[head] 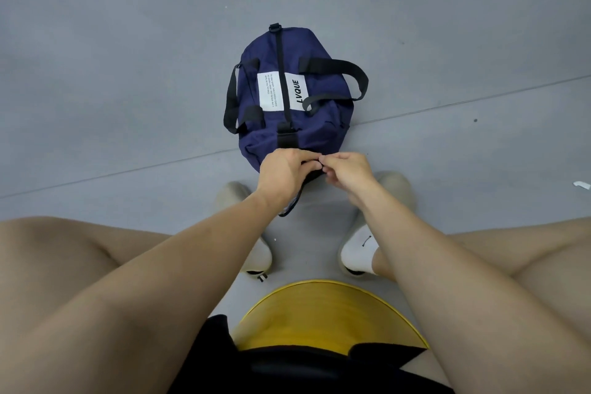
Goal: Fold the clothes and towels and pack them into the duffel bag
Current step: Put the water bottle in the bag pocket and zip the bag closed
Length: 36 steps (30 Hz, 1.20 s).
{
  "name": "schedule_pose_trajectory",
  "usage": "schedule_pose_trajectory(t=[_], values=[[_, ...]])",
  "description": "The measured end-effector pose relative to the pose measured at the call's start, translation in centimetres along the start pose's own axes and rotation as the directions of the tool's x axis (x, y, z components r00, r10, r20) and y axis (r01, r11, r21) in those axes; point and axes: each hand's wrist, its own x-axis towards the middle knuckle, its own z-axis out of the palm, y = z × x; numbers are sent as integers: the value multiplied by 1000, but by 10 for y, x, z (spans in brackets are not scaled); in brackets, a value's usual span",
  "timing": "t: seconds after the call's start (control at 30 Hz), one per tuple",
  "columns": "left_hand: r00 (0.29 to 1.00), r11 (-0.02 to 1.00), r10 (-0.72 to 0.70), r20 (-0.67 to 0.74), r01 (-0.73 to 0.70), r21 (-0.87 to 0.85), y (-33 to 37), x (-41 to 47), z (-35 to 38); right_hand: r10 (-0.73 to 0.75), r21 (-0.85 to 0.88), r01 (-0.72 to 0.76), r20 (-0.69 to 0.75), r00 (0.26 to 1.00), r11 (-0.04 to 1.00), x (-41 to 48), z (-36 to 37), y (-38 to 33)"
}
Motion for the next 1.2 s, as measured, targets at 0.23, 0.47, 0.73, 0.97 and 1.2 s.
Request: schedule_pose_trajectory(t=[0.23, 0.47, 0.73, 0.97, 1.2], values=[[996, 990, -90, 21, 91, -110, 0, 1, 6, 106, 96, -123, 159, 982, 988, 0, -18, -4], [990, 992, -124, -64, 122, -35, 0, -5, 9, -204, -378, 222, 86, 975, 899, 9, -15, 16], [980, 974, -191, -56, 182, -136, 2, -16, 3, -588, -796, 412, 88, 804, 443, 19, 8, 37], [975, 961, -201, -91, 179, -212, 2, -19, 2, -683, -862, 421, 128, 719, 283, 31, 11, 35], [960, 962, -230, -158, 200, -184, -15, -37, -5, -641, -869, 386, 108, 760, 310, 37, 1, 28]])
